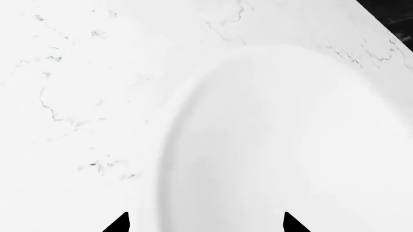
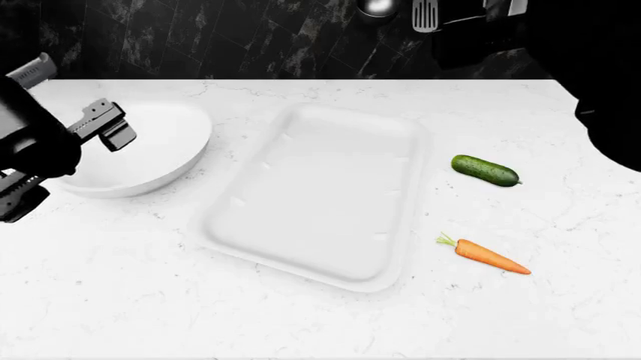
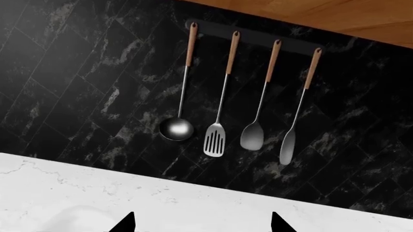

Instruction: Place the two vegetables and bowl onto the tray for setting up a vegetable dip station.

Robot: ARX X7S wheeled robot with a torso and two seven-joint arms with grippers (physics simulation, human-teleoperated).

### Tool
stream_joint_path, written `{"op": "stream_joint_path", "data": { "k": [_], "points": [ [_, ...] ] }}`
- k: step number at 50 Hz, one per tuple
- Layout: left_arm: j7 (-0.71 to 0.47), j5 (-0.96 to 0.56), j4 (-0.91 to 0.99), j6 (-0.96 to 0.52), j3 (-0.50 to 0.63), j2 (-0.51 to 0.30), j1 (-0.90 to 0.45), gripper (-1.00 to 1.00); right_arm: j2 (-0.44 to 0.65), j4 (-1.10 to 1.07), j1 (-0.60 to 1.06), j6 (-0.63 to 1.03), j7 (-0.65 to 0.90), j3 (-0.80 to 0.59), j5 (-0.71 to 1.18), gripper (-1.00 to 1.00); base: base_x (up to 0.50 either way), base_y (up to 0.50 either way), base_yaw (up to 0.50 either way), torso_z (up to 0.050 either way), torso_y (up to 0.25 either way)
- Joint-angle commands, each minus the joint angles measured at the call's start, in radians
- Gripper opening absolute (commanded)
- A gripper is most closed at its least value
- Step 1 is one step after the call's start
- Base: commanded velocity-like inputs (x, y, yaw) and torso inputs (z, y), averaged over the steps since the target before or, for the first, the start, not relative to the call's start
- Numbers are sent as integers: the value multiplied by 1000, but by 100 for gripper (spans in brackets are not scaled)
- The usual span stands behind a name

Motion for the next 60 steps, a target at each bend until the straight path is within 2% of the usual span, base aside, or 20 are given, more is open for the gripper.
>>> {"op": "stream_joint_path", "data": {
  "k": [1, 28, 29, 52, 60],
  "points": [
    [22, 5, -29, 25, 14, 0, 57, 100, 2, 0, -4, -7, -3, -8, -2, 100, 0, 0, 0, 0, 0],
    [92, -21, -86, 66, 5, 37, 132, 100, 4, -3, -4, -22, -10, -22, 1, 100, 0, 0, 0, 0, 0],
    [92, -24, -90, 68, 3, 37, 134, -100, 4, -4, -5, -23, -13, -23, -1, 100, 0, 0, 0, 0, 0],
    [91, -60, -71, 153, -45, 41, 154, -100, 4, -6, 3, -35, -22, -32, -1, 100, 0, 0, 0, -1, 0],
    [64, -87, -34, 227, -79, 38, 174, -100, 8, -8, 2, -38, -24, -35, -3, 100, 1, 0, -2, 0, 0]
  ]
}}
